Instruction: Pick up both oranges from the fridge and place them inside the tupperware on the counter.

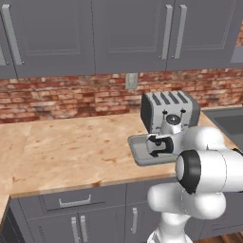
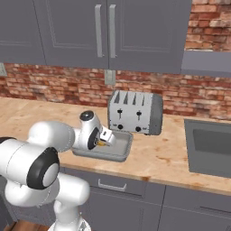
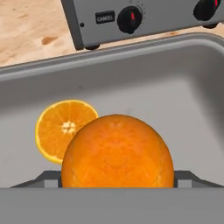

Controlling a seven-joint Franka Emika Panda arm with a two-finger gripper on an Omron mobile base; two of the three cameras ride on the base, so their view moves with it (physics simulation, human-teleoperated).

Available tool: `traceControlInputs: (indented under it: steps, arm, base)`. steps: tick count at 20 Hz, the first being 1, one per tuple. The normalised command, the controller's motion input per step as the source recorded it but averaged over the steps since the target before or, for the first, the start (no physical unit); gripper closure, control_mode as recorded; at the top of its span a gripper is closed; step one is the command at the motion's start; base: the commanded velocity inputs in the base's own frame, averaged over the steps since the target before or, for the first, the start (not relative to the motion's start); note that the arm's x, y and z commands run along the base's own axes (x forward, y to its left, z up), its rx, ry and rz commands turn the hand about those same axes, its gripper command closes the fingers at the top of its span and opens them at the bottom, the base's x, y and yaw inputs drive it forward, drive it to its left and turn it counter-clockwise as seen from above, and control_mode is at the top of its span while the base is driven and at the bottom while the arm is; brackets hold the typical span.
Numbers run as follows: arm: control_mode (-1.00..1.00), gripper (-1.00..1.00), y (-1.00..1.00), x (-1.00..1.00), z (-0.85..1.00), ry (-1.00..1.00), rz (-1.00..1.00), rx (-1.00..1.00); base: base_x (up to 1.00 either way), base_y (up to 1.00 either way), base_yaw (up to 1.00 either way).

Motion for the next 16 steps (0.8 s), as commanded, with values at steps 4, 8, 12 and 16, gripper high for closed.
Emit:
traceControlInputs:
  steps: [4, 8, 12, 16]
  arm:
    - [-1.0, 1.0, 0.0, 0.22, -0.11, 0.0, 0.0, 0.0]
    - [-1.0, 1.0, 0.0, 0.3, -0.1, 0.0, 0.0, 0.0]
    - [-1.0, 1.0, 0.0, 0.19, -0.13, 0.0, 0.0, 0.0]
    - [-1.0, 1.0, 0.0, 0.05, -0.21, 0.0, 0.0, 0.0]
  base:
    - [0.0, 0.0, 0.0]
    - [0.0, 0.0, 0.0]
    - [0.0, 0.0, 0.0]
    - [0.0, 0.0, 0.0]
